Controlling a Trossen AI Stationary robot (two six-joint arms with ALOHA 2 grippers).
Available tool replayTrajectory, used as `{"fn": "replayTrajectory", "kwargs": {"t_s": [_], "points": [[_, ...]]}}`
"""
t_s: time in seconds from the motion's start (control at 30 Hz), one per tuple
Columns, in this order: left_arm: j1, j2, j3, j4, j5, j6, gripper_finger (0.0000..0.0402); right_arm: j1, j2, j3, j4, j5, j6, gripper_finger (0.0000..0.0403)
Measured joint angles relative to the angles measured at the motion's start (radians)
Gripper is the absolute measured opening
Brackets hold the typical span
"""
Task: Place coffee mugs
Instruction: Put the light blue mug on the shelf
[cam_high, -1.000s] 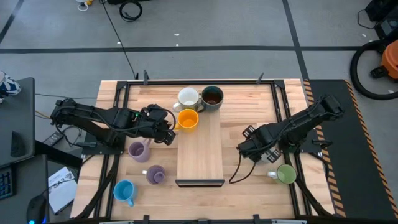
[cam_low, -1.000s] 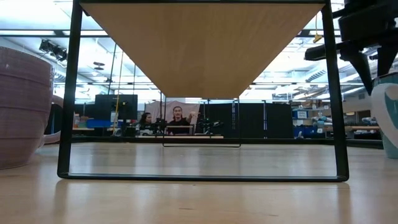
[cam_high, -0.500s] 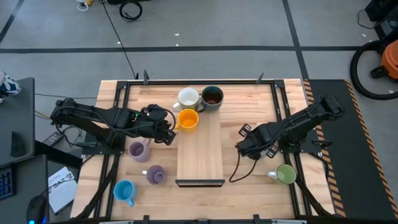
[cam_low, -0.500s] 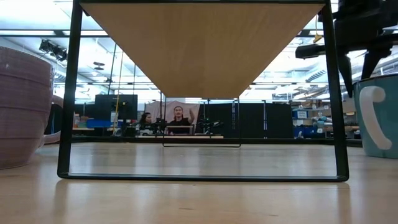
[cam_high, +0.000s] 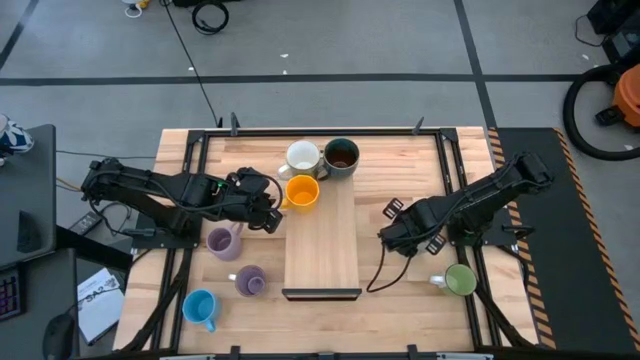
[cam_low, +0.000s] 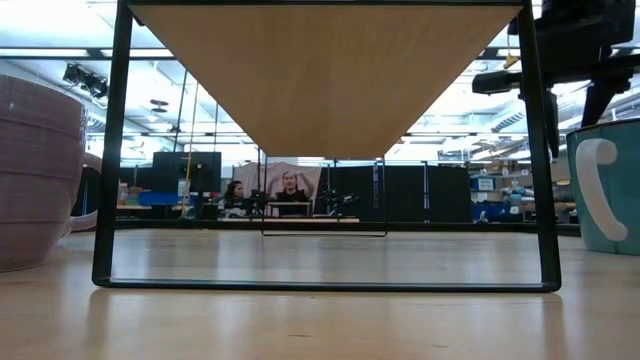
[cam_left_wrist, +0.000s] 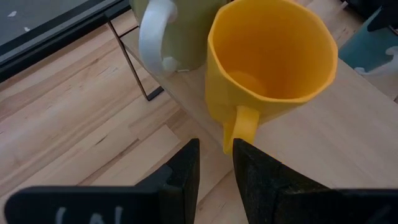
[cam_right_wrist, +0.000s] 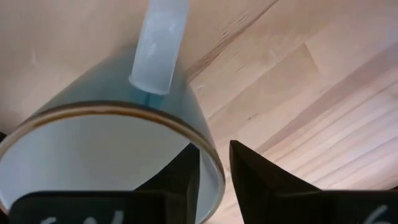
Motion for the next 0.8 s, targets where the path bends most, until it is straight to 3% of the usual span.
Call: {"fn": "replayTrajectory", "kwargs": {"t_s": [0.23, 0.8], "points": [[0.000, 0.000, 0.000, 0.000, 0.000, 0.000, 0.0103, 0.000, 0.000, 0.000, 0.020, -0.002, 0.000, 0.0126], [0.000, 0.000, 0.000, 0.000, 0.000, 0.000, 0.0103, 0.000, -0.076, 0.060, 0.009, -0.014, 0.146, 0.0124]]}}
